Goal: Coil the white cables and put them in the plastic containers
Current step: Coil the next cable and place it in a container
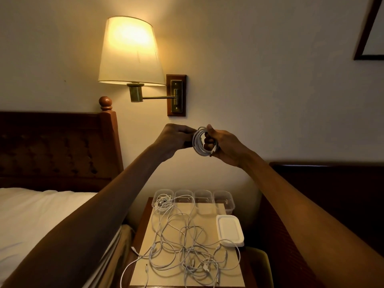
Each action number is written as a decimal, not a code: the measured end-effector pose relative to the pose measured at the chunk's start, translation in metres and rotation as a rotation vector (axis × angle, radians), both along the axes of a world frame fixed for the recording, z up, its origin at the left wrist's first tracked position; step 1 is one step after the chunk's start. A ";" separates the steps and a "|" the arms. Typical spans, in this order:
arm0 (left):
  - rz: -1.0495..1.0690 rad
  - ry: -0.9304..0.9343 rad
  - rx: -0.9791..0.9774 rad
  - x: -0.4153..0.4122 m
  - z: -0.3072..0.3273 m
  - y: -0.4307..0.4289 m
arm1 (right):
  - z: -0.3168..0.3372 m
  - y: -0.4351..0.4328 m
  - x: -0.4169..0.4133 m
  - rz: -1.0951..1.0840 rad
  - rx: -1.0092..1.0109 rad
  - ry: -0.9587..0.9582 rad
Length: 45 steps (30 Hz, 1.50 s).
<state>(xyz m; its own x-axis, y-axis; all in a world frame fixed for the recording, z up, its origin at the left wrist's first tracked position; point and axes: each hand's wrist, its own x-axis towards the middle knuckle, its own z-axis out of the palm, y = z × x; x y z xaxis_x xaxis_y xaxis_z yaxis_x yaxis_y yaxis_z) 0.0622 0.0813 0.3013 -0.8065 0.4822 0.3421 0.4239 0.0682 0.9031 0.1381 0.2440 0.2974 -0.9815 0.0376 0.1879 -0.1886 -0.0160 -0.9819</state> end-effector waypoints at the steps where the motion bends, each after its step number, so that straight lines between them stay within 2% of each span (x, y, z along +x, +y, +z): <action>1: -0.022 -0.112 0.029 0.001 0.002 -0.001 | 0.000 0.001 -0.001 -0.019 0.018 0.009; 5: -0.113 -0.465 0.103 0.006 0.009 -0.004 | -0.003 0.001 -0.006 -0.079 0.129 0.020; 10: -0.209 -0.589 0.101 0.007 0.010 -0.006 | -0.008 0.002 -0.012 -0.119 0.177 0.037; 15: -0.254 -0.460 0.026 0.010 0.008 -0.004 | -0.004 -0.003 -0.013 -0.130 0.267 0.081; 19: -0.288 -0.455 0.031 0.007 0.011 -0.007 | -0.002 -0.001 -0.014 -0.142 0.241 0.101; 22: -0.235 -0.383 -0.091 0.005 0.015 -0.008 | -0.006 0.003 -0.017 -0.117 0.221 0.130; 29: -0.135 -0.298 -0.233 0.011 0.027 -0.003 | -0.010 -0.011 -0.022 -0.261 0.448 0.275; 37: -0.139 -0.317 -0.279 0.011 0.035 -0.009 | -0.019 -0.004 -0.023 -0.225 0.405 0.243; 41: -0.094 -0.299 -0.269 0.013 0.035 -0.005 | -0.018 -0.006 -0.024 -0.265 0.425 0.242; 45: -0.077 -0.395 -0.170 0.016 0.032 -0.001 | -0.023 -0.008 -0.029 -0.379 0.465 0.282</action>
<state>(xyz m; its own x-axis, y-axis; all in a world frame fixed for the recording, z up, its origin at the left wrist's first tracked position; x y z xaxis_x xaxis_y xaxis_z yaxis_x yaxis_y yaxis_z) 0.0779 0.0804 0.3331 -0.8189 0.5690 -0.0749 0.0576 0.2114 0.9757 0.1087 0.2358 0.2743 -0.8273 0.2238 0.5153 -0.3483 0.5153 -0.7830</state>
